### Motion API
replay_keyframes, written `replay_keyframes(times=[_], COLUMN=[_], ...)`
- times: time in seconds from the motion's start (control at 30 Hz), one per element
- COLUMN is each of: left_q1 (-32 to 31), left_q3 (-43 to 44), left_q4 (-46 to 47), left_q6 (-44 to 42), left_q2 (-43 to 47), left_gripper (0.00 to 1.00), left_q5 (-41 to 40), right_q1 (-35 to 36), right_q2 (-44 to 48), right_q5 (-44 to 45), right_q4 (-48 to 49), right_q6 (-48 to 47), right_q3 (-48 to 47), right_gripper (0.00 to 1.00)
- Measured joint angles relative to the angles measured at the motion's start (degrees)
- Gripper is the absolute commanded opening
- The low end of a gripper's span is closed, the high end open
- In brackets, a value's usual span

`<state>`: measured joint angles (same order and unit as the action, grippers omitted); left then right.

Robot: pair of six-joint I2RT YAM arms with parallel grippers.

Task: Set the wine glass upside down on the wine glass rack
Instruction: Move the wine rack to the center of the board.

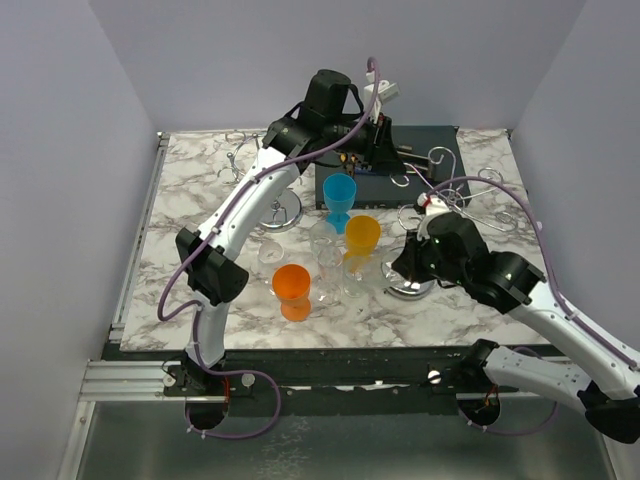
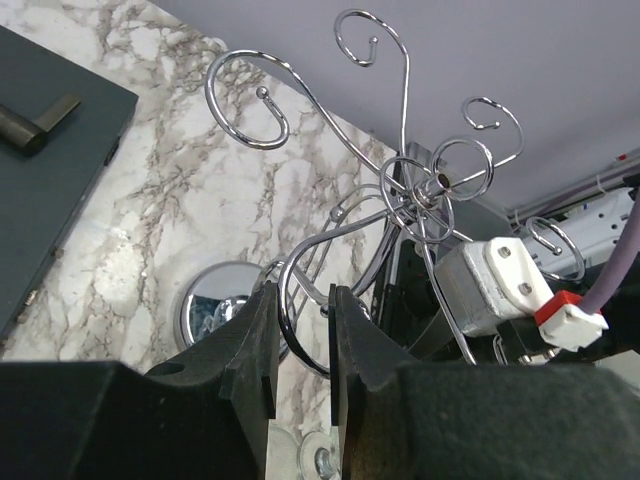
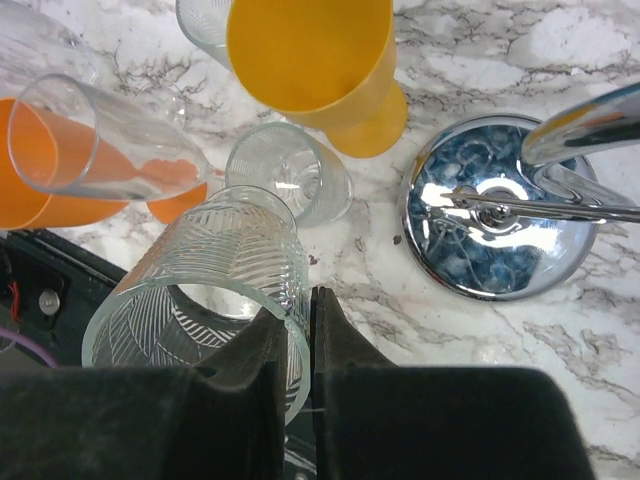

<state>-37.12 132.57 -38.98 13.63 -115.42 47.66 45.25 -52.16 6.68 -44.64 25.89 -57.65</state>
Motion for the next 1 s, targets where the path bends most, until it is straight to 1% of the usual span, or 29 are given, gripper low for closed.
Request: replay_keyframes(times=[0.27,0.5,0.77,1.0], left_q1=[1.3,1.8,2.8,5.1], left_q3=[2.7,2.8,2.6,-1.8], left_q4=[-0.2,1.4,3.7,9.4], left_q6=[-2.4,-3.8,-4.2,-4.4], left_q2=[-1.6,-1.7,-1.8,-1.6], left_gripper=[0.00,0.00,0.00,0.00], left_q5=[-2.1,-3.6,-6.8,-7.2], right_q1=[0.0,-0.2,-2.8,-7.1], right_q2=[-4.3,-6.5,-10.6,-10.2], right_q5=[0.6,1.5,1.1,-2.1], right_q4=[2.8,4.1,5.9,7.6], right_q6=[-2.9,-6.7,-10.4,-12.4], right_q3=[-1.7,-2.9,-5.4,-5.5], right_gripper=[0.00,0.00,0.00,0.00])
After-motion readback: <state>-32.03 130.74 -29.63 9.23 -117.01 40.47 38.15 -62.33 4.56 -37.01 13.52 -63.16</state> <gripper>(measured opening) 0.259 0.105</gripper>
